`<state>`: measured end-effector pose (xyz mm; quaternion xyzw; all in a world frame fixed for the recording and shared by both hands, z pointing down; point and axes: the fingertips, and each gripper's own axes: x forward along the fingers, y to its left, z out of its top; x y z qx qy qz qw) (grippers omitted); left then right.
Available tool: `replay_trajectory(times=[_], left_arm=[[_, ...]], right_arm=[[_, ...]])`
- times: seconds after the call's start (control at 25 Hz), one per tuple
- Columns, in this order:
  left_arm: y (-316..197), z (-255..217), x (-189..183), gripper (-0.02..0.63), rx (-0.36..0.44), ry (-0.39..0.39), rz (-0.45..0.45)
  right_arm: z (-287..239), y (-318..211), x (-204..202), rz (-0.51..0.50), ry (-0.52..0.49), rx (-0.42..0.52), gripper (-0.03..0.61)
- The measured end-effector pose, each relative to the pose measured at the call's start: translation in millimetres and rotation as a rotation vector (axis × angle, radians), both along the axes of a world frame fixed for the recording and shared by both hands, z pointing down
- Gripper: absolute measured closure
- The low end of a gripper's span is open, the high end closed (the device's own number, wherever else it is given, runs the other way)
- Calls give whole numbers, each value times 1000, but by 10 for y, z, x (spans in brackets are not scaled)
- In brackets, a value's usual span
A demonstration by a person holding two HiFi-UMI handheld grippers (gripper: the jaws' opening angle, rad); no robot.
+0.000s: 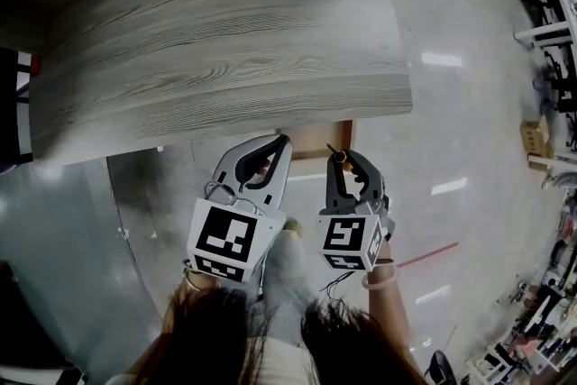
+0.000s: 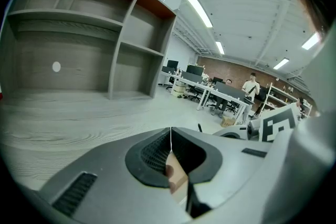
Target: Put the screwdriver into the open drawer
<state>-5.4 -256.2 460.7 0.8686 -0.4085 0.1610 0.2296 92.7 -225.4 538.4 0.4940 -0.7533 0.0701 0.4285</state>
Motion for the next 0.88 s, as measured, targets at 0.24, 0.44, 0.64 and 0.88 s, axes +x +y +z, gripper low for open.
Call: replay_trajectory(times=[0.24,0.44,0.64,0.88], left_arm=[[17,226,89,594,-28,-1,18],[1,411,80,594,-56,4,14],[-38,577,84,594,-74,-2,14],[-71,734,89,594,-86,-3,11]], right_arm=[[306,-13,30,-21,25,-42,489],[529,-53,3,-33,33,-69,489],[685,-97,-28,-50,41,-83,489],[872,-86,-35,-66,55,-113,489]])
